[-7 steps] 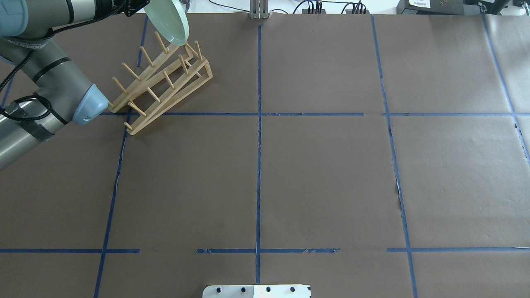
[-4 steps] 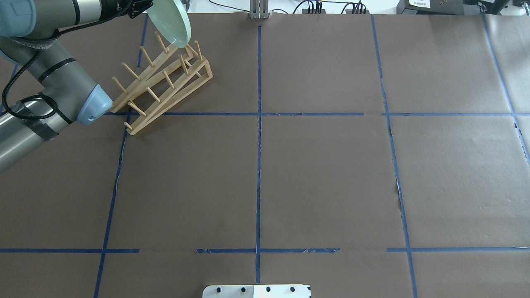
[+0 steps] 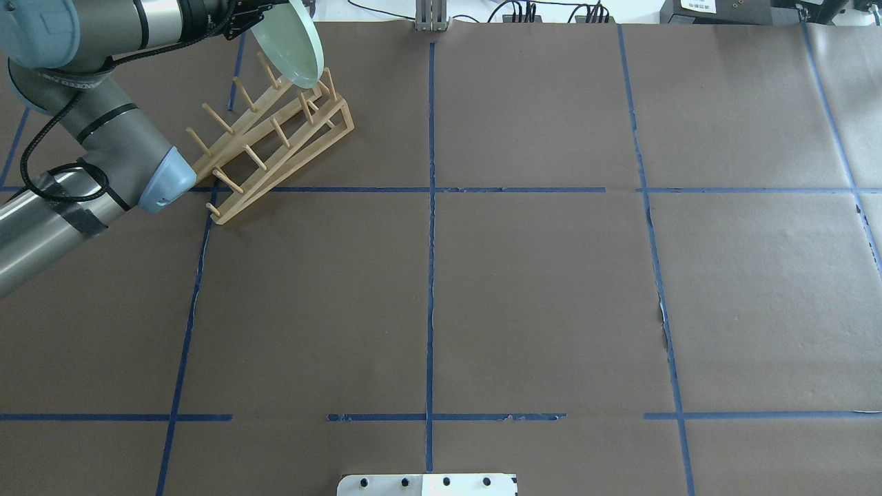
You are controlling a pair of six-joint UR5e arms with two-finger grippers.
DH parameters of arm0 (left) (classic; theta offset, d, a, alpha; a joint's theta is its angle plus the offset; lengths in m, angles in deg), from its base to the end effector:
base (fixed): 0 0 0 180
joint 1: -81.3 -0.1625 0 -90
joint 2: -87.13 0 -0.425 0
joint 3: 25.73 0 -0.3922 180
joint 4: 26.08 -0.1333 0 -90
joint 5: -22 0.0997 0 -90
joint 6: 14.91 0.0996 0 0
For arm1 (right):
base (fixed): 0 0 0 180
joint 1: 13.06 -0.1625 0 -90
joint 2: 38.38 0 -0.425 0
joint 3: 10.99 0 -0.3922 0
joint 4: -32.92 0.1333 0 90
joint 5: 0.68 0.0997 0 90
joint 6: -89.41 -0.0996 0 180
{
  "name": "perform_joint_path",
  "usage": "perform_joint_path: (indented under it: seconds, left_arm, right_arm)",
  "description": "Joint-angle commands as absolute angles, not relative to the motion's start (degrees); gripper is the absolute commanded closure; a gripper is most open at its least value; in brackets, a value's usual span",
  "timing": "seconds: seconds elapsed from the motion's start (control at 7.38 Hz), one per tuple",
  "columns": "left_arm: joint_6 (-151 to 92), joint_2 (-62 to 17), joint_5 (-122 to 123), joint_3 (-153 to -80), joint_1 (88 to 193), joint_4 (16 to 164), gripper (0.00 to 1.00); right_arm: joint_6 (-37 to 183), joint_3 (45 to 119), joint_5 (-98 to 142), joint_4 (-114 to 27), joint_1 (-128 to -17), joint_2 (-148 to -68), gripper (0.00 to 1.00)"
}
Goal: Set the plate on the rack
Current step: 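Lower the upright plate into the wooden rack's slots with the left gripper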
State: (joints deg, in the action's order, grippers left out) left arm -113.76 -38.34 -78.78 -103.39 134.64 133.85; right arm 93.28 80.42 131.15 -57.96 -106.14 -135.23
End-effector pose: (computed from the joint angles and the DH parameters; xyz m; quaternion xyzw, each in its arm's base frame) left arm 0.3258 -0.6297 0.2498 0.2137 0.6932 -0.2954 0.6217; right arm 0.0899 -0.4265 0.7064 -0.0298 -0.3589 0.0132 0.9328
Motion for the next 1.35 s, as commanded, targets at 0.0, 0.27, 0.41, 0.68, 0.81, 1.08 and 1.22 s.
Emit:
perform_joint_path:
  seconds: [0.0,0.27,0.41,0.68,0.81,1.08,1.22]
  left_arm:
    - [-112.1,-38.4,-78.6,-102.0,133.5,133.9,1.0]
    - [-111.8,-38.3,-78.6,-101.7,133.1,133.9,1.0]
    - [-111.8,-38.2,-78.6,-101.7,133.1,133.9,1.0]
    - [-109.6,-38.2,-78.6,-101.1,132.7,134.0,1.0]
    - [-109.5,-38.2,-78.6,-101.1,132.7,134.0,0.59]
    - [-109.3,-38.1,-78.5,-101.2,132.8,134.0,0.0]
    - [-109.1,-38.1,-78.5,-101.4,133.4,133.8,0.0]
  right_arm:
    - [93.3,80.4,131.2,-58.0,-106.1,-135.2,0.0]
    - [93.3,80.4,131.2,-58.0,-106.1,-135.2,0.0]
    - [93.3,80.4,131.2,-58.0,-106.1,-135.2,0.0]
    - [93.3,80.4,131.2,-58.0,-106.1,-135.1,0.0]
    - [93.3,80.4,131.2,-58.0,-106.1,-135.2,0.0]
    - [93.3,80.4,131.2,-58.0,-106.1,-135.2,0.0]
    - [93.3,80.4,131.2,-58.0,-106.1,-135.2,0.0]
